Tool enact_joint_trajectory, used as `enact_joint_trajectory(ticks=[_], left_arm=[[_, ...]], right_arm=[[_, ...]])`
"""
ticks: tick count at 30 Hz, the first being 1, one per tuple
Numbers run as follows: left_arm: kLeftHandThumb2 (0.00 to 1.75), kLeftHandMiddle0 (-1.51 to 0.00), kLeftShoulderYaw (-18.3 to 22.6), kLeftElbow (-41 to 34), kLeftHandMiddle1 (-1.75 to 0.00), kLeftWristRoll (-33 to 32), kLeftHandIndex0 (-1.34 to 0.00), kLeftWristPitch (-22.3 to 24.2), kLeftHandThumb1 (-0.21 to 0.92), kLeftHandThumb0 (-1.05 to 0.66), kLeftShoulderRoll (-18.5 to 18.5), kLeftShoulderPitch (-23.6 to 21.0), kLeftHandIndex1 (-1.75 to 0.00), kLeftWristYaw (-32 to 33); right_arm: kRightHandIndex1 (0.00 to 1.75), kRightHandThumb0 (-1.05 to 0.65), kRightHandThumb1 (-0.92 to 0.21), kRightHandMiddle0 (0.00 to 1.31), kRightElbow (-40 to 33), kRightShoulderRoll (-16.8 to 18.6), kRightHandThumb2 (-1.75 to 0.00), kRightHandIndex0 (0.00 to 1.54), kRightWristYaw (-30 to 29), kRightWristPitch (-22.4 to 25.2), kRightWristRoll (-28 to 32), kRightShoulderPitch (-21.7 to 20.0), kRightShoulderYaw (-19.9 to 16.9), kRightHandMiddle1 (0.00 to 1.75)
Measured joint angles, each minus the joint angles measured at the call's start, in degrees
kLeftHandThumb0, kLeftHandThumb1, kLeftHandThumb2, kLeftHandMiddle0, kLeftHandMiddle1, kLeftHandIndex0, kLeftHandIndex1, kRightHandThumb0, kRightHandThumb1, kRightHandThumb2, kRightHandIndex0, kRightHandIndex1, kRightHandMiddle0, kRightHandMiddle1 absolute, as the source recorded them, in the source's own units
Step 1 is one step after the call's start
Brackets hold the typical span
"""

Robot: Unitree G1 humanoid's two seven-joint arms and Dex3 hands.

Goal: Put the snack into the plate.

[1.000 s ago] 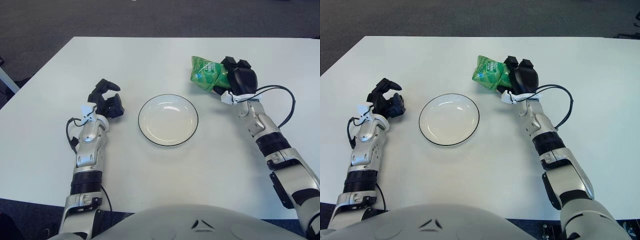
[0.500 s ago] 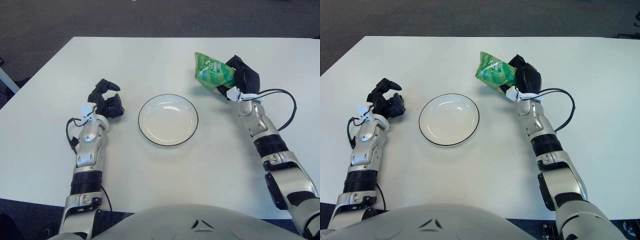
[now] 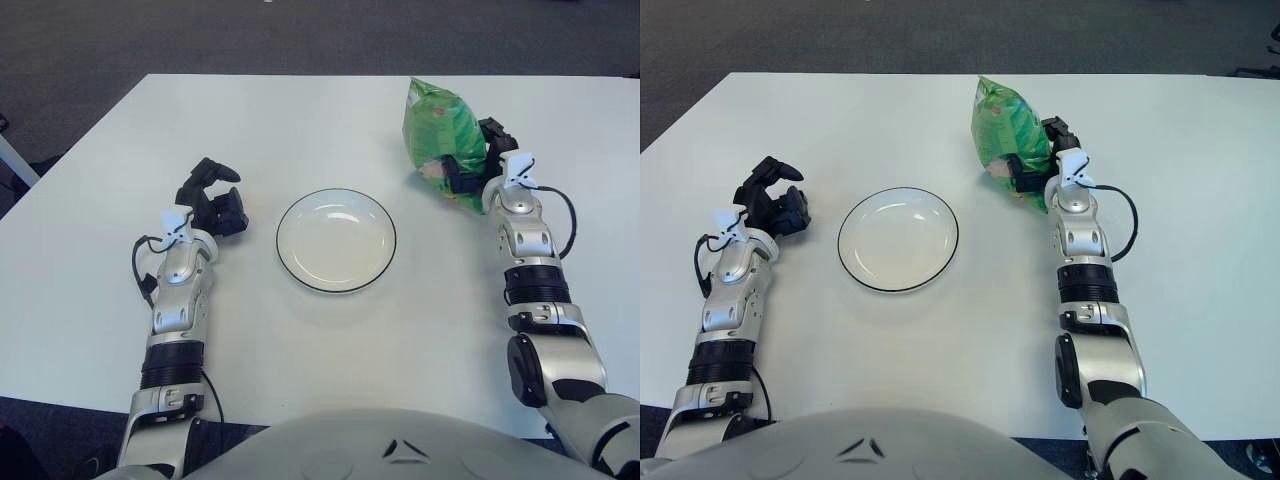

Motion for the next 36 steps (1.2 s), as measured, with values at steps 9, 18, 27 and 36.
enact_joint_trajectory(ticks=[9,18,27,36], left_arm=[[1.35,-1.36,-0.03,0.21,-1.75,0.01,-0.64,-0.23,0.29,-0.49,0.00,-0.22,-1.75,-0.26],[1.35,-1.36,-0.07,0.56,-1.75,0.06,-0.64,-0.42,0.29,-0.49,0.00,-0.38,-1.75,-0.28],[1.36,-1.36,-0.11,1.22,-1.75,0.06,-0.64,-0.95,0.29,-0.49,-0.06,-0.86,-1.75,-0.28],[1.36,-1.36,-0.17,1.29,-1.75,0.20,-0.64,-0.98,0.28,-0.50,-0.12,-0.91,-1.75,-0.25]], right_arm=[[1.62,0.00,-0.12,0.51,-8.12,0.89,-1.51,0.83,3.61,17.70,9.33,-0.52,-2.97,1.75],[1.62,0.00,-0.11,0.53,-13.30,3.10,-1.52,0.83,2.48,32.61,18.45,-3.48,-8.67,1.75],[1.65,0.00,-0.08,0.55,-16.10,3.89,-1.57,0.83,2.34,38.33,23.58,-6.52,-10.73,1.75],[1.67,0.00,-0.04,0.58,-17.86,4.86,-1.61,0.85,0.93,40.87,25.66,-6.71,-12.33,1.75]])
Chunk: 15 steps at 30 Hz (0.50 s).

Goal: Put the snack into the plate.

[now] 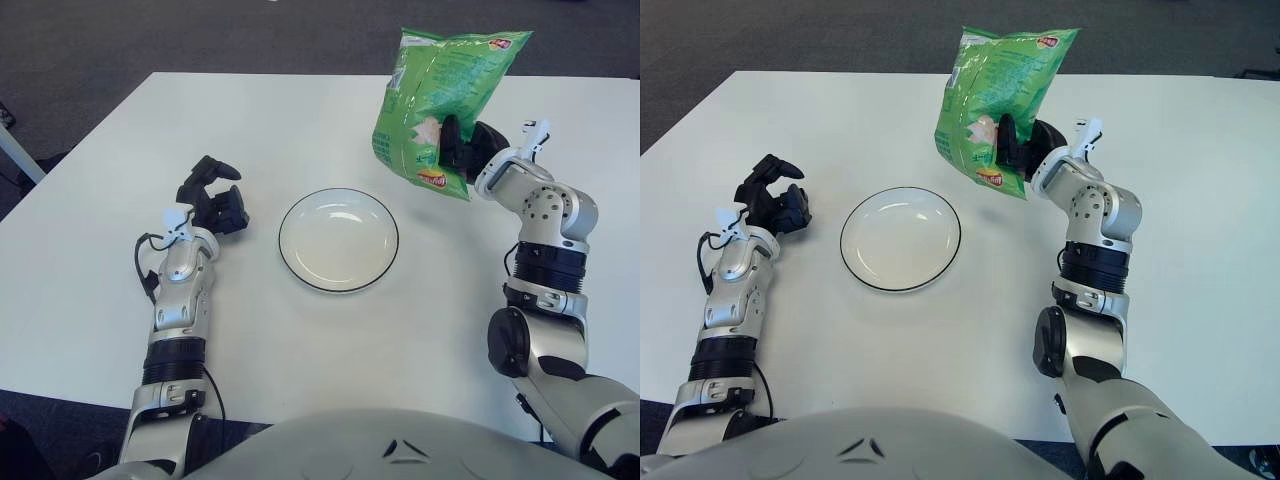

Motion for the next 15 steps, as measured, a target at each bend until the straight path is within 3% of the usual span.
enact_joint_trajectory(ticks=[15], left_arm=[[1.37,-1.37,-0.16,0.10,-1.75,0.72,-0.65,-0.02,0.28,-0.50,0.02,-0.02,-1.75,0.38]], right_arm=[[1.66,0.00,-0.04,0.58,-2.91,0.38,-1.61,0.85,1.01,0.45,2.24,-0.17,0.56,1.75]])
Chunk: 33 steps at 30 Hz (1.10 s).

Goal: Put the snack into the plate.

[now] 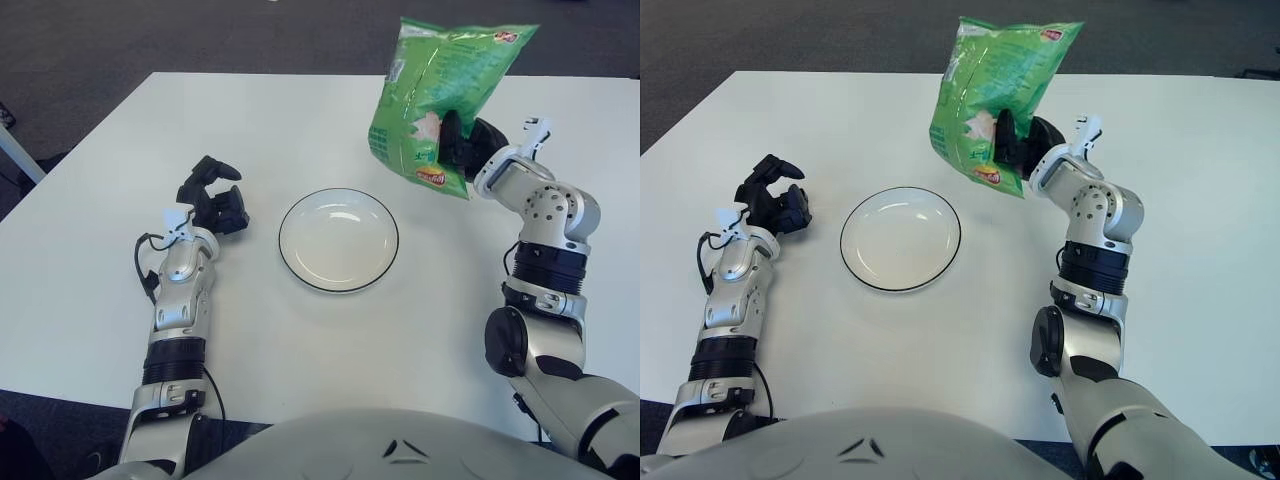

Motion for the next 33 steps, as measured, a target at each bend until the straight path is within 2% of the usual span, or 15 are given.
enact_joint_trajectory(ticks=[6,12,18,24,33], left_arm=[[1.37,-1.37,-0.06,0.07,-1.75,0.10,-0.65,-0.68,0.28,-0.50,0.00,-0.01,-1.75,0.04],[1.37,-1.37,-0.07,0.20,-1.75,-0.10,-0.65,-1.08,0.28,-0.50,-0.01,-0.07,-1.75,0.03],[1.37,-1.36,-0.31,0.19,-1.75,-0.20,-0.65,-1.25,0.27,-0.50,-0.17,-0.26,-1.75,0.12],[1.38,-1.37,-0.91,-0.22,-1.75,0.60,-0.66,-1.24,0.27,-0.50,-0.36,-0.25,-1.75,1.53],[1.38,-1.37,-1.19,-0.37,-1.75,0.71,-0.66,-1.26,0.27,-0.50,-0.55,-0.25,-1.75,2.22]], right_arm=[[1.65,0.00,-0.05,0.57,-2.22,0.00,-1.60,0.85,1.39,-1.57,-0.31,-0.30,2.88,1.75],[1.63,0.00,-0.09,0.54,-5.24,1.89,-1.55,0.84,-0.04,-0.92,-0.45,-1.71,5.47,1.75],[1.61,0.00,-0.11,0.52,-5.76,2.30,-1.52,0.83,1.40,-0.99,-0.68,-3.04,8.97,1.75],[1.57,0.00,-0.10,0.53,-5.75,2.12,-1.51,0.85,4.27,-4.16,-3.38,-2.99,13.22,1.75],[1.60,0.00,-0.06,0.57,-6.38,0.51,-1.57,0.87,7.71,-9.41,-8.34,-2.28,18.28,1.75]])
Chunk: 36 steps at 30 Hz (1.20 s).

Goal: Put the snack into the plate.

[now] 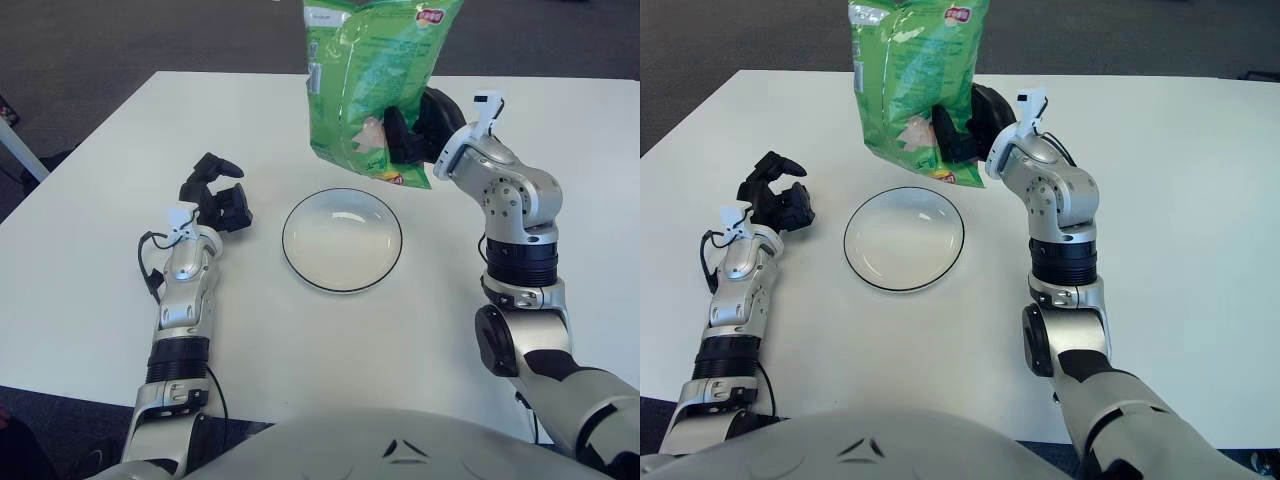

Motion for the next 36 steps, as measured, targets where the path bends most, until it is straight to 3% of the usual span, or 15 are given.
enact_joint_trajectory(ticks=[10,17,25,36], left_arm=[[1.38,-1.37,-0.25,0.04,-1.75,0.17,-0.66,-0.11,0.27,-0.50,-0.02,-0.01,-1.75,1.11],[1.38,-1.37,-0.75,-0.24,-1.75,0.78,-0.65,-0.15,0.27,-0.50,-0.01,-0.17,-1.75,1.89],[1.37,-1.37,-0.83,-0.05,-1.75,0.50,-0.65,-0.18,0.28,-0.50,-0.10,-0.16,-1.75,1.87],[1.37,-1.37,-0.90,-0.02,-1.75,0.21,-0.65,-0.28,0.28,-0.50,-0.12,-0.16,-1.75,1.97]], right_arm=[[1.64,0.00,-0.01,0.62,-2.30,-2.48,-1.64,0.88,3.42,-12.72,-10.62,3.93,7.54,1.75],[1.66,0.00,0.06,0.66,-0.60,-5.78,-1.71,0.92,3.37,-27.36,-23.16,5.02,13.26,1.75],[1.71,0.00,0.07,0.68,4.92,-7.17,-1.74,0.90,0.42,-44.46,-34.07,5.02,15.58,1.75],[1.66,0.00,0.08,0.68,9.80,-9.12,-1.74,0.94,-2.07,-57.78,-44.19,5.02,16.53,1.75]])
